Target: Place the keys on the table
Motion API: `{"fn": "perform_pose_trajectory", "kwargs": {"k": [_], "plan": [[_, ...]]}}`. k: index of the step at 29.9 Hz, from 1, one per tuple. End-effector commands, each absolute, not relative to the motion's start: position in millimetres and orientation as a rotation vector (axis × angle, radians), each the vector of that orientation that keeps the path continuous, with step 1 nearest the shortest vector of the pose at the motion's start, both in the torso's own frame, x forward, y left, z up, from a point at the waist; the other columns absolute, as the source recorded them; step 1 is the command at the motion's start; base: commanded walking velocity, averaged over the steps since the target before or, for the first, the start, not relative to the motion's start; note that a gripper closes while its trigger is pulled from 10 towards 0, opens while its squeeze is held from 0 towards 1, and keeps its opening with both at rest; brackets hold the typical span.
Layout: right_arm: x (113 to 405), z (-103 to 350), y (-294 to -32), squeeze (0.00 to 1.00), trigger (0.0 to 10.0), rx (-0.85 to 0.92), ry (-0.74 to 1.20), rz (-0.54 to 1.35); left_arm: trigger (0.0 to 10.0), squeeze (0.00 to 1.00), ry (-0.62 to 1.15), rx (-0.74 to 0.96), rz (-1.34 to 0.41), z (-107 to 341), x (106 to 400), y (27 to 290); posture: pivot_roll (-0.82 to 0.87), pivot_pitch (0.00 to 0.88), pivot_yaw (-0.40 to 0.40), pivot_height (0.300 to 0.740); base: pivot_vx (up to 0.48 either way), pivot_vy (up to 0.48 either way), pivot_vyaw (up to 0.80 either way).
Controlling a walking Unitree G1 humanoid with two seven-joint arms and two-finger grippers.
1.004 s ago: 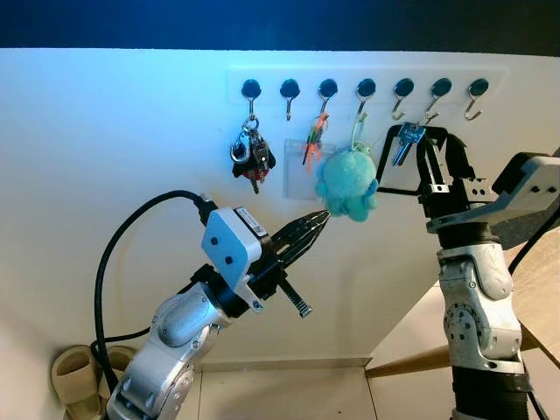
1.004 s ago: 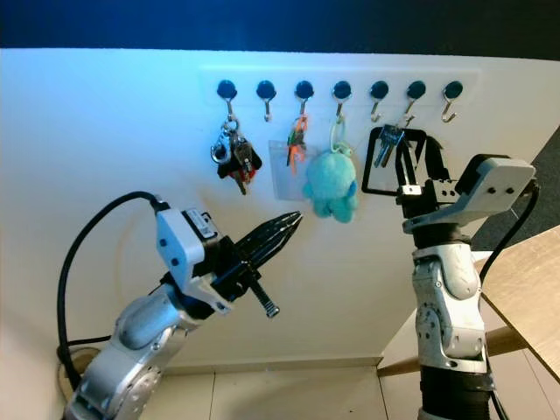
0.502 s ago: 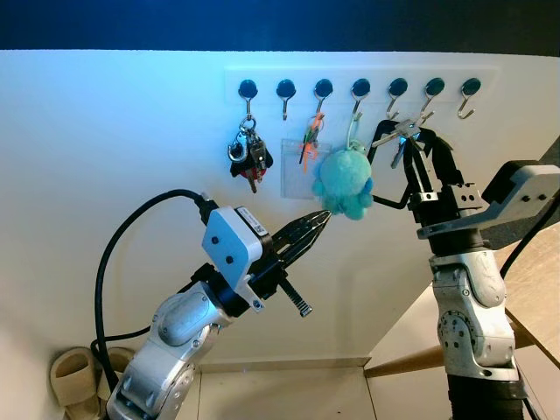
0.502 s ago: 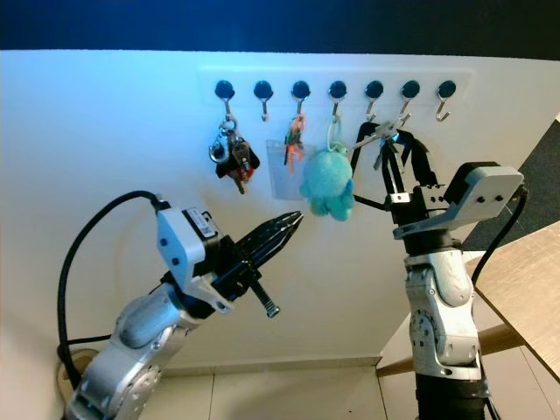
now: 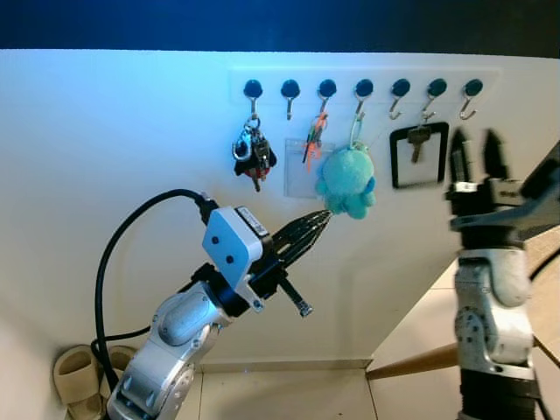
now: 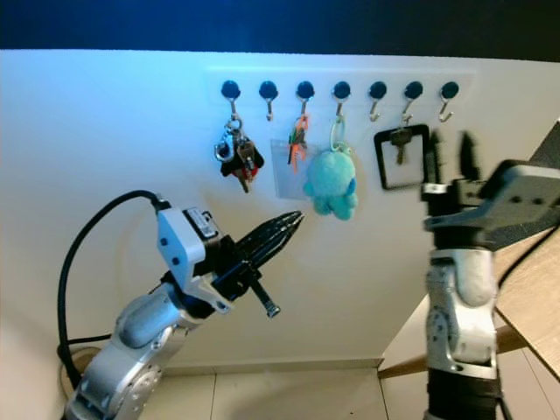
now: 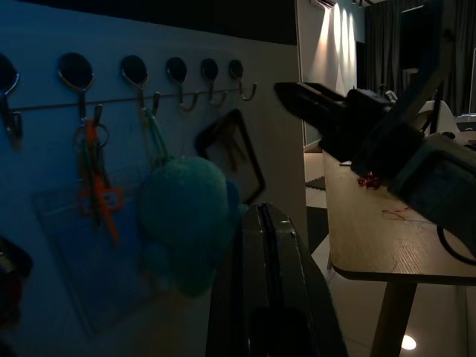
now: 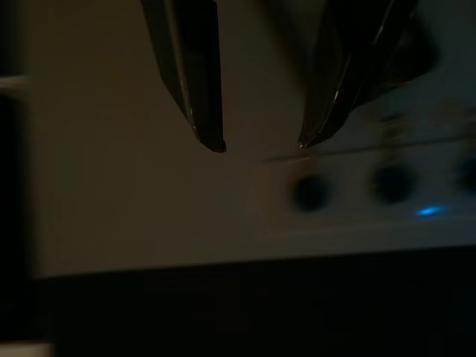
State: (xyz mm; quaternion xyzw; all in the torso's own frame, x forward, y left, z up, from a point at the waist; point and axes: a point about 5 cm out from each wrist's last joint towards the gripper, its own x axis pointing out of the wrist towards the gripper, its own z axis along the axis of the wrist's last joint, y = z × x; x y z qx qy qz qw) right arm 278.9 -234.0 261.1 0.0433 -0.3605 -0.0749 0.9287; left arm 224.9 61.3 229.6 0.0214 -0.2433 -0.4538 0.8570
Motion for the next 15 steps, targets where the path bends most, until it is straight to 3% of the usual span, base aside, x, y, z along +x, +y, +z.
{"fn": "perform_pose_trajectory", "kwargs": {"k": [1,15], "plan": [[279.8,259.0,-238.0,0.00,10.0,0.086,-0.732,-0.176,10.0,0.00,-0.527,0.053,-0.973,232.8,221.6,58.7,0.00,0.077,-0.020,0.740,0.000,0.000,0.00],[290.9,244.7,-192.9,0.00,10.0,0.189,-0.625,0.126,10.0,0.00,-0.528,0.063,-0.970,233.3,222.6,58.4,0.01,0.077,-0.021,0.740,0.000,0.000,0.00]]}}
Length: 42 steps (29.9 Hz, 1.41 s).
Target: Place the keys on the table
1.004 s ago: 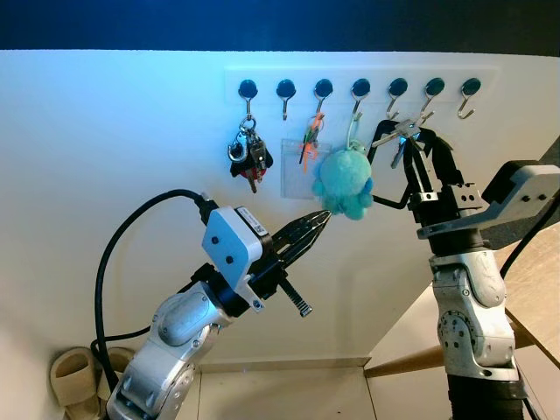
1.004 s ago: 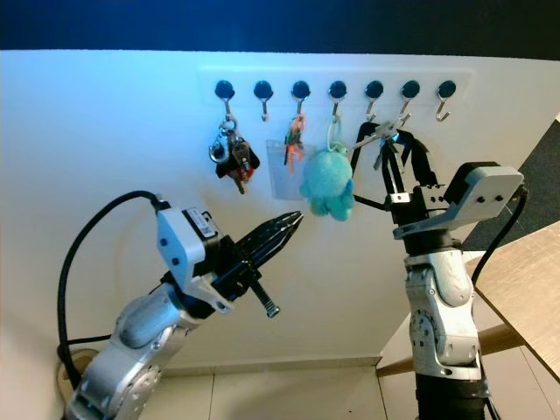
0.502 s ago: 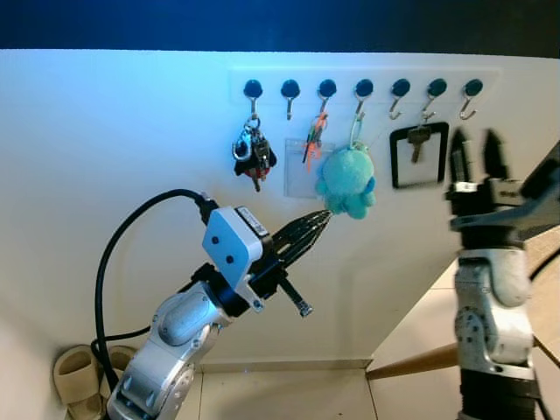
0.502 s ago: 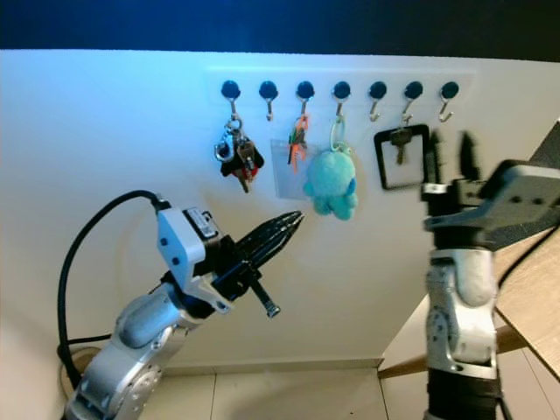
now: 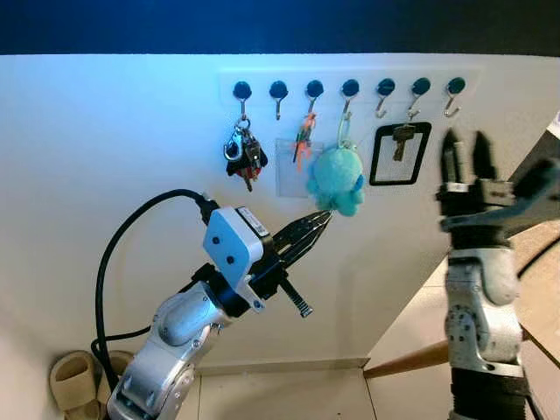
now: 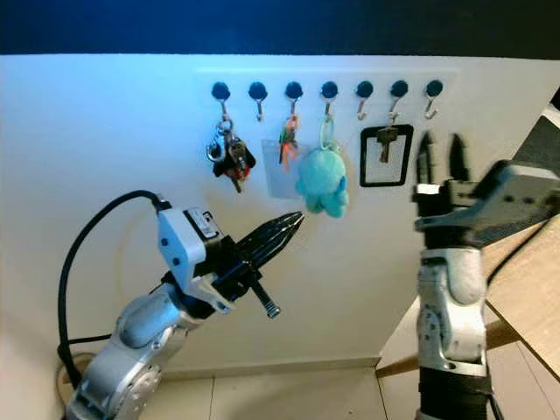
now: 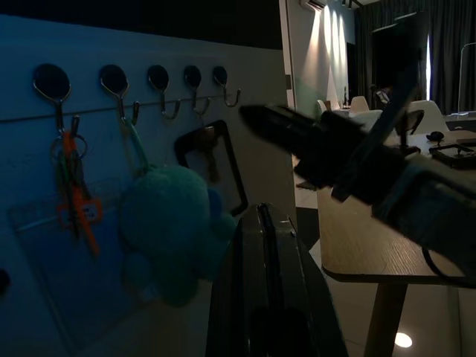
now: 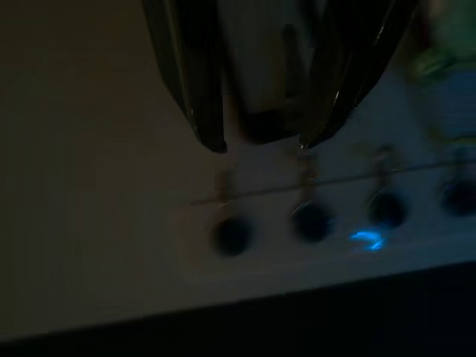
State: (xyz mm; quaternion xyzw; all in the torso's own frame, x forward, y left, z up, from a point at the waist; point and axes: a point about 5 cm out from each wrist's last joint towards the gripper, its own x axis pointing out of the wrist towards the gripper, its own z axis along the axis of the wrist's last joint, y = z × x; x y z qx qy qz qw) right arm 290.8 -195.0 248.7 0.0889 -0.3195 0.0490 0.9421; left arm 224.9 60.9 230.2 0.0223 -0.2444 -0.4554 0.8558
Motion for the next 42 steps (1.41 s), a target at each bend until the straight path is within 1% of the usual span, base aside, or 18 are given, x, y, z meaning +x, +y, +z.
{"fn": "perform_pose_trajectory", "kwargs": {"k": [1,4,17,18,19,21,22,23,24,28,29,30,32,33,36,37,38,42], "plan": [[290.9,244.7,-192.9,0.00,10.0,0.189,-0.625,0.126,10.0,0.00,-0.528,0.063,-0.970,233.3,222.6,58.4,0.01,0.077,-0.021,0.740,0.000,0.000,0.00],[291.3,245.1,-189.6,0.00,10.0,0.181,-0.626,0.149,10.0,0.00,-0.529,0.063,-0.969,233.1,222.4,58.3,0.01,0.077,-0.024,0.740,0.000,0.000,0.00],[299.6,238.2,-192.6,0.00,10.0,0.195,-0.563,0.129,10.0,0.00,-0.532,0.043,-0.964,233.9,223.3,56.1,0.00,0.066,-0.025,0.740,0.000,0.000,0.00],[300.9,237.0,-191.6,0.46,10.0,0.195,-0.555,0.134,10.0,0.00,-0.532,0.044,-0.966,233.7,223.4,55.7,0.00,0.066,-0.025,0.740,0.000,0.000,0.00],[302.1,235.7,-190.5,0.49,10.0,0.195,-0.546,0.140,10.0,0.00,-0.531,0.045,-0.967,233.6,223.4,55.3,0.00,0.067,-0.026,0.740,0.000,0.000,0.00],[303.2,234.8,-189.4,0.48,10.0,0.194,-0.539,0.144,10.0,0.00,-0.531,0.045,-0.968,233.5,223.3,55.0,0.00,0.067,-0.026,0.740,0.000,0.000,0.00],[306.6,233.1,-186.7,0.16,10.0,0.198,-0.523,0.149,10.0,0.00,-0.532,0.046,-0.968,233.6,223.2,54.5,0.00,0.069,-0.028,0.740,0.000,0.000,0.00],[306.6,233.1,-186.7,0.16,10.0,0.198,-0.523,0.149,10.0,0.00,-0.532,0.046,-0.968,233.6,223.2,54.5,0.00,0.069,-0.028,0.740,0.000,0.000,0.00],[308.1,232.6,-185.5,0.00,10.0,0.200,-0.517,0.152,10.0,0.00,-0.533,0.046,-0.968,233.7,223.3,54.3,0.00,0.069,-0.028,0.740,0.000,0.000,0.00],[313.2,234.0,-180.7,0.00,10.0,0.208,-0.515,0.172,10.0,0.00,-0.534,0.048,-0.965,234.3,223.5,53.8,0.01,0.072,-0.031,0.740,0.000,0.000,0.00],[314.3,234.8,-179.1,0.48,10.0,0.204,-0.517,0.180,10.0,0.00,-0.535,0.048,-0.964,234.4,223.5,53.8,0.01,0.072,-0.031,0.740,0.000,0.000,0.00],[315.5,236.0,-177.5,0.77,10.0,0.198,-0.520,0.186,10.0,0.00,-0.535,0.049,-0.963,234.5,223.6,53.8,0.01,0.072,-0.032,0.740,0.000,0.000,0.00],[316.5,236.9,-176.2,0.79,10.0,0.195,-0.522,0.189,10.0,0.00,-0.535,0.049,-0.963,234.6,223.6,53.9,0.01,0.073,-0.032,0.740,0.000,0.000,0.00],[318.1,237.8,-174.8,0.70,10.0,0.194,-0.522,0.190,10.0,0.00,-0.535,0.049,-0.962,234.7,223.6,54.0,0.01,0.072,-0.033,0.740,0.000,0.000,0.00],[318.1,237.8,-174.8,0.70,10.0,0.194,-0.522,0.190,10.0,0.00,-0.535,0.049,-0.962,234.7,223.6,54.0,0.01,0.072,-0.033,0.740,0.000,0.000,0.00],[319.5,238.3,-173.3,0.07,10.0,0.196,-0.520,0.193,10.0,0.00,-0.535,0.050,-0.960,234.8,223.6,54.1,0.01,0.073,-0.033,0.740,0.000,0.000,0.00],[321.1,238.7,-171.5,0.00,10.0,0.200,-0.516,0.196,10.0,0.00,-0.536,0.050,-0.959,234.9,223.5,54.1,0.01,0.072,-0.034,0.740,0.000,0.000,0.00],[323.6,239.1,-168.5,0.00,10.0,0.208,-0.510,0.203,10.0,0.00,-0.538,0.050,-0.958,235.0,223.6,54.2,0.01,0.072,-0.034,0.740,0.000,0.000,0.00]]}}
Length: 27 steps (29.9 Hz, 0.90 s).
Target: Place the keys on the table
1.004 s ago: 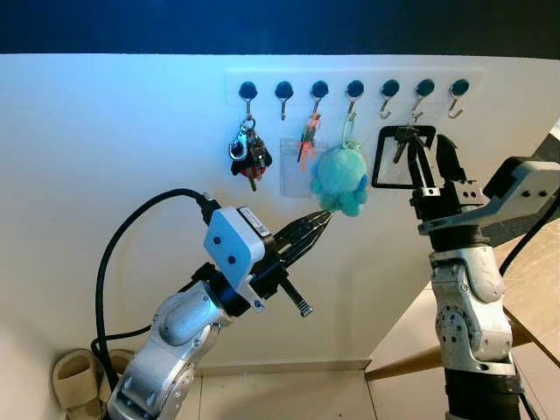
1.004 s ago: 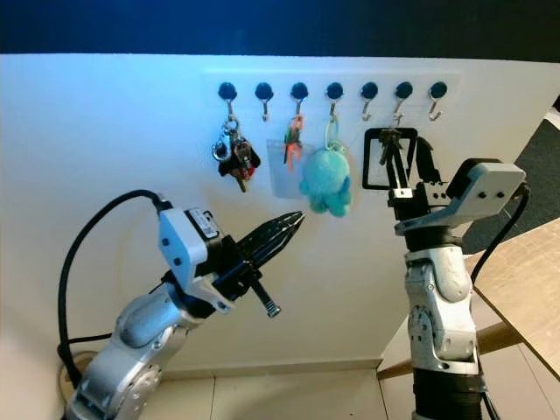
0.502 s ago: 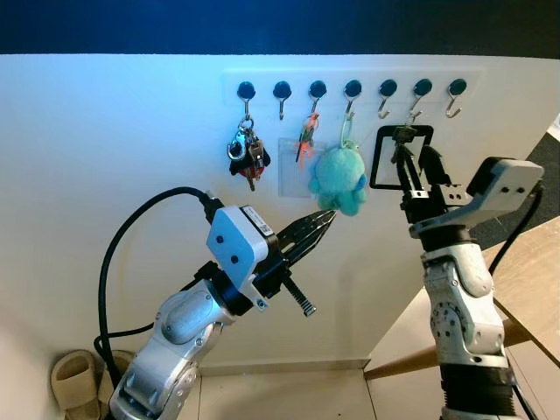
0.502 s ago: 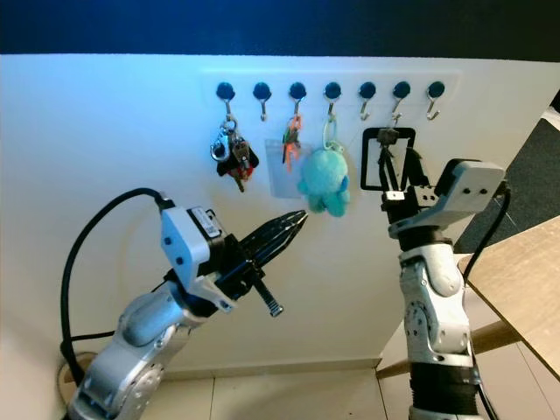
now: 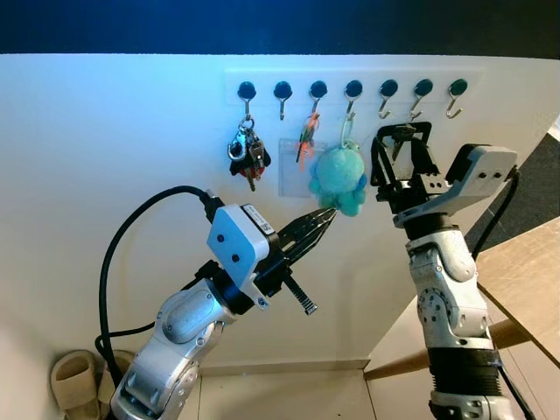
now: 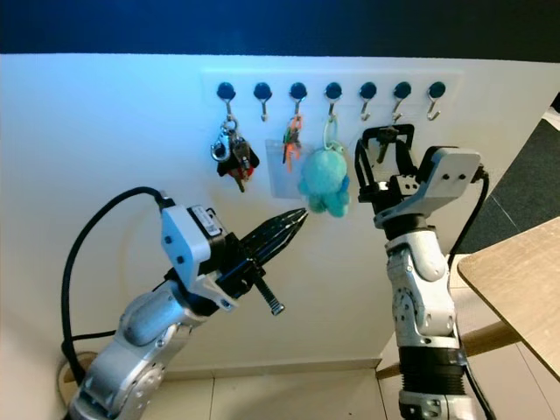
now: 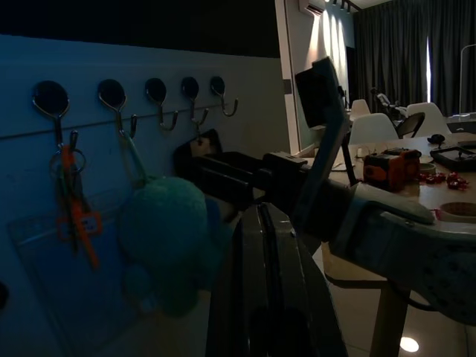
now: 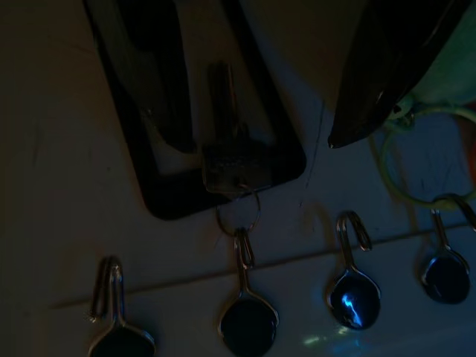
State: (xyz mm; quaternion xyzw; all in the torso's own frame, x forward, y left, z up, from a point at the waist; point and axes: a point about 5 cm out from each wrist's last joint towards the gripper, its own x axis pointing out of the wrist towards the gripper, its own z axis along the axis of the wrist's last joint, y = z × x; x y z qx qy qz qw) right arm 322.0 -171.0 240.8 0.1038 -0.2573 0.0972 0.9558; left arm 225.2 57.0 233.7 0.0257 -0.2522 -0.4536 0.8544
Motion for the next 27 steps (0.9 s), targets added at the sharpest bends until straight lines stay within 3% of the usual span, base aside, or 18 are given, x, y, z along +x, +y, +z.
{"fn": "perform_pose_trajectory", "kwargs": {"k": [1,12,27], "plan": [[324.8,239.0,-166.9,0.00,10.0,0.210,-0.505,0.207,10.0,0.00,-0.538,0.050,-0.958,235.1,223.7,54.2,0.01,0.072,-0.034,0.740,0.000,0.000,0.00],[331.1,238.6,-158.6,0.00,10.0,0.220,-0.483,0.224,10.0,0.00,-0.539,0.050,-0.957,235.4,224.4,54.1,0.01,0.071,-0.034,0.740,0.000,0.000,0.00],[336.4,240.7,-165.7,0.00,10.0,0.213,-0.486,0.178,10.0,0.00,-0.538,0.050,-0.954,235.5,225.1,53.7,0.01,0.071,-0.033,0.740,0.000,0.000,0.00]]}}
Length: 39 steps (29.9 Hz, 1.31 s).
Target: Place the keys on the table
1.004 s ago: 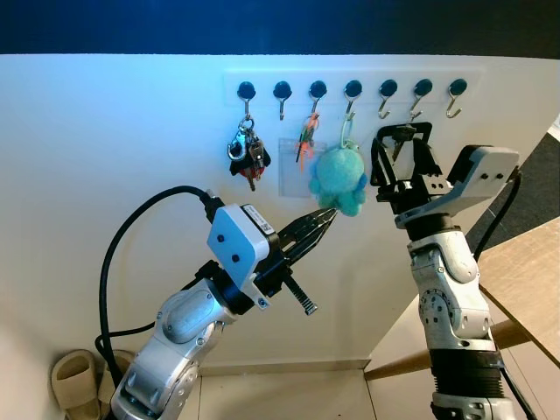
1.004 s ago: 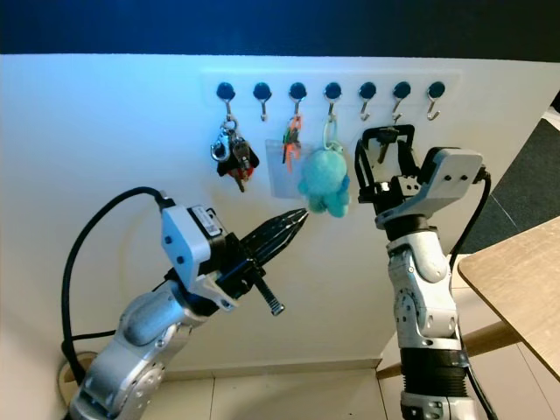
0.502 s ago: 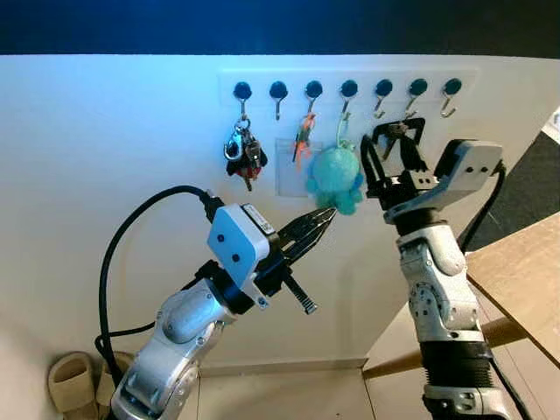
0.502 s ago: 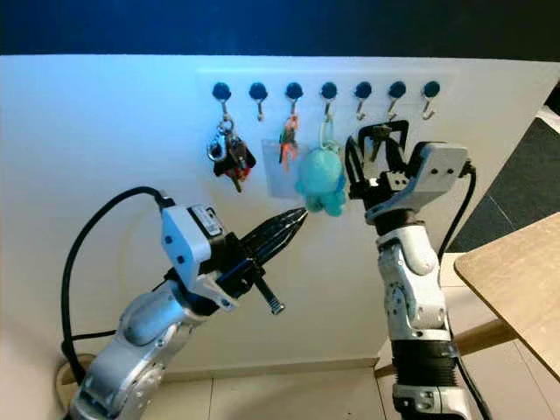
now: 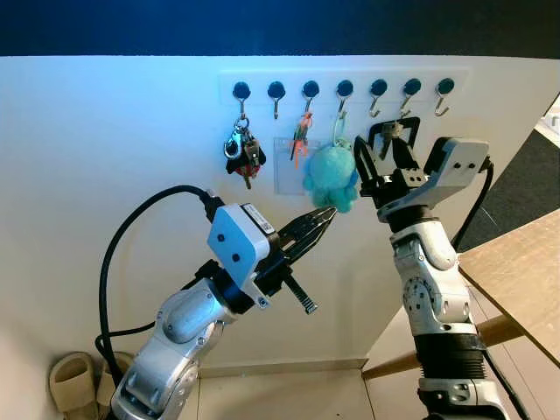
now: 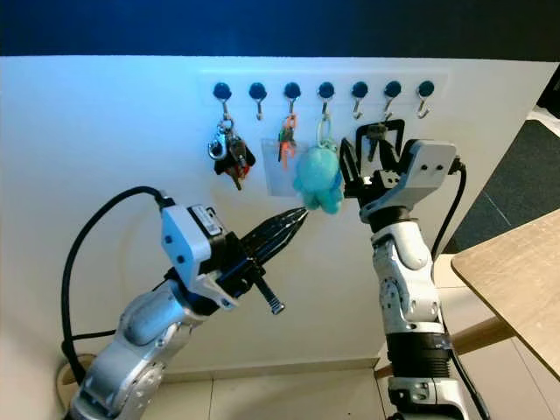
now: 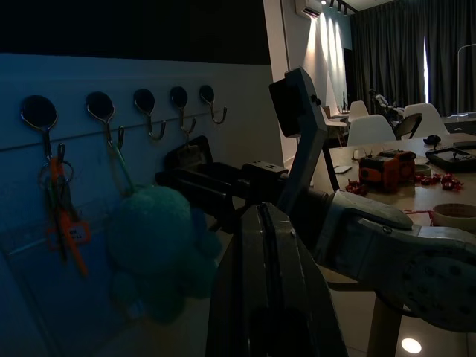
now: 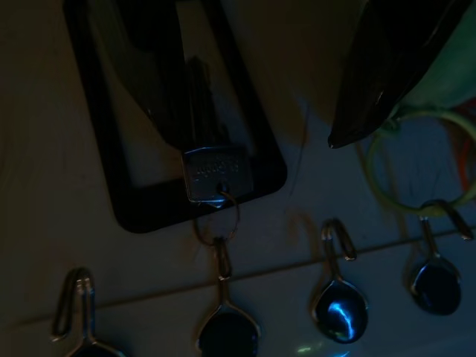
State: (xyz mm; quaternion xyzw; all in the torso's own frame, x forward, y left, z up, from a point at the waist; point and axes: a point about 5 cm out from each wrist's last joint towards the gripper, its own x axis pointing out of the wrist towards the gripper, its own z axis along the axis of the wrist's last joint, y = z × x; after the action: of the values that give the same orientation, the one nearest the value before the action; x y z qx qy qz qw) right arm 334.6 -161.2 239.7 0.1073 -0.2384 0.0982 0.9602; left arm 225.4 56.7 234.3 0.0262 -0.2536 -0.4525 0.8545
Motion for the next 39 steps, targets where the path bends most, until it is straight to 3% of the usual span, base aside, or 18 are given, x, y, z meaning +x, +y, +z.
{"fn": "perform_pose_trajectory", "kwargs": {"k": [1,9,11,12,17,20,21,22,39], "plan": [[336.6,240.9,-166.2,0.00,10.0,0.212,-0.486,0.175,10.0,0.00,-0.539,0.049,-0.954,235.5,225.1,53.6,0.01,0.071,-0.034,0.740,0.000,0.000,0.00],[337.8,240.6,-170.6,0.00,9.7,0.205,-0.479,0.149,10.0,0.00,-0.537,0.047,-0.954,235.7,225.3,53.4,0.01,0.072,-0.035,0.740,0.000,0.000,0.00],[338.7,240.4,-173.5,0.00,6.9,0.196,-0.473,0.127,10.0,0.00,-0.538,0.047,-0.953,235.7,225.4,53.5,0.01,0.071,-0.036,0.740,0.000,0.000,0.00],[339.2,240.5,-174.8,0.00,6.0,0.192,-0.470,0.117,10.0,0.00,-0.538,0.047,-0.952,235.8,225.5,53.5,0.01,0.072,-0.036,0.740,0.000,0.000,0.00],[340.4,240.4,-178.2,0.00,5.5,0.170,-0.459,0.092,10.0,0.00,-0.537,0.048,-0.953,235.6,225.5,53.6,0.01,0.072,-0.036,0.740,0.000,0.000,0.00],[340.6,240.3,-179.8,0.00,5.8,0.136,-0.453,0.082,10.0,0.00,-0.537,0.047,-0.952,235.5,225.4,53.6,0.01,0.073,-0.036,0.740,0.000,0.000,0.00],[340.6,240.5,-180.4,0.00,8.3,0.118,-0.452,0.079,10.0,0.00,-0.537,0.047,-0.952,235.5,225.4,53.6,0.01,0.074,-0.036,0.740,0.000,0.000,0.00],[340.7,240.7,-180.4,0.00,10.0,0.095,-0.451,0.079,10.0,0.00,-0.536,0.047,-0.952,235.3,225.4,53.7,0.01,0.074,-0.035,0.740,0.000,0.000,0.00],[343.5,238.4,-174.4,0.00,10.0,0.044,-0.430,0.122,10.0,0.00,-0.538,0.056,-0.941,235.8,226.3,54.3,0.01,0.079,-0.039,0.740,0.000,0.000,0.00]]}}
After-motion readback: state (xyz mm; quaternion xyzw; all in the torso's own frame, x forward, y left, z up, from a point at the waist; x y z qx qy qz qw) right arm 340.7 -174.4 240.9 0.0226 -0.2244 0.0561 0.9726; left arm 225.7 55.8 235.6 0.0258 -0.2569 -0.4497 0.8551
